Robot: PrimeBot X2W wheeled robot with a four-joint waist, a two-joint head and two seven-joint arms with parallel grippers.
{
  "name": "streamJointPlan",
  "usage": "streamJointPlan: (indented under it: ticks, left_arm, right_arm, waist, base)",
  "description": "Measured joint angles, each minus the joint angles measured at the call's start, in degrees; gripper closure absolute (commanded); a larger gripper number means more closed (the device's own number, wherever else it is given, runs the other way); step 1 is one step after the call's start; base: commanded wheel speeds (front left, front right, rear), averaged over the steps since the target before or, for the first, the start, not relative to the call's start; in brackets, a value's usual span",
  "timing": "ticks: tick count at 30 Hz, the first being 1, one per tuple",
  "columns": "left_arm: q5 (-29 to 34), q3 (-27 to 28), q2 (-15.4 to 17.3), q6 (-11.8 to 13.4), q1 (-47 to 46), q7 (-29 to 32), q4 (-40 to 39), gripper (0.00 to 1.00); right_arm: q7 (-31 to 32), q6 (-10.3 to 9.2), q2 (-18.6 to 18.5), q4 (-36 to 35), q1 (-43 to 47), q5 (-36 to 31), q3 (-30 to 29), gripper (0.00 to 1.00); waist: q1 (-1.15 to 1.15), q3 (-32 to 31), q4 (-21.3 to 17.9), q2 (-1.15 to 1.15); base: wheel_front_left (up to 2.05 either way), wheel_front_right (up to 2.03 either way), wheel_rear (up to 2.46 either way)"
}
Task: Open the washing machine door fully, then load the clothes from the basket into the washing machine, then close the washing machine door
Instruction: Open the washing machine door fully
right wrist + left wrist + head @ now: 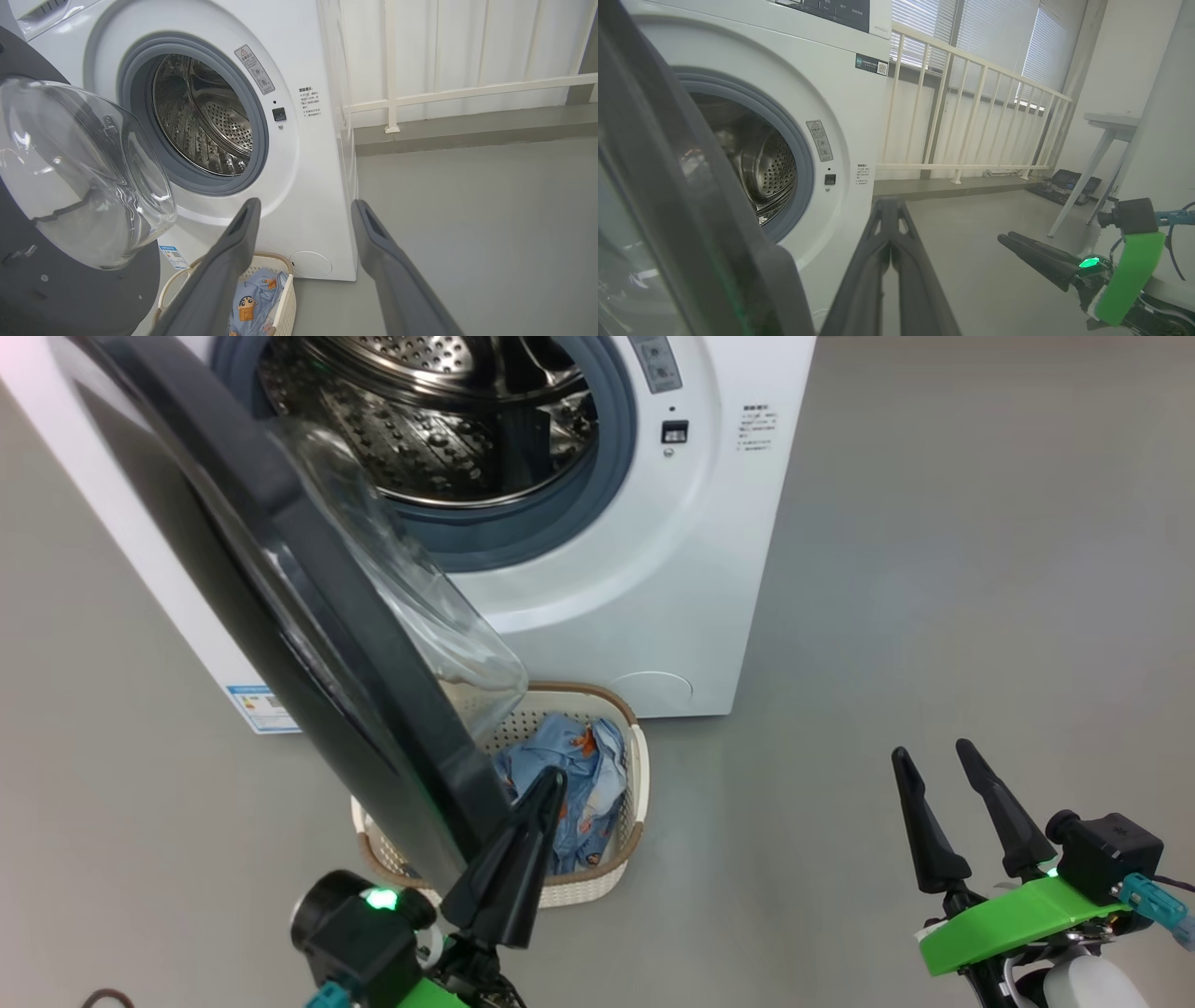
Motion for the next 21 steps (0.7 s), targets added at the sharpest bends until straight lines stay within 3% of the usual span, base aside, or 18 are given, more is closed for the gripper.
streamJointPlan:
  ticks: [13,21]
  left_arm:
    - [-2.44,-0.75,-0.07,0.12,-1.42,-0.58,9.88,1.00]
    - [-2.80,0.42,-0.52,1.63,-1.60,-1.64,12.79,1.00]
  right_arm:
    - [0.00,0.00,0.11,0.20,-1.40,0.00,0.70,0.00]
    - [0.00,0.00,0.12,0.53,-1.39,0.00,0.58,0.00]
  waist:
    - [0.00,2.68,-2.71,0.00]
    - [0.00,2.46,-2.44,0.00]
  base:
    - [0.00,0.00,0.00]
    - [0.00,0.00,0.00]
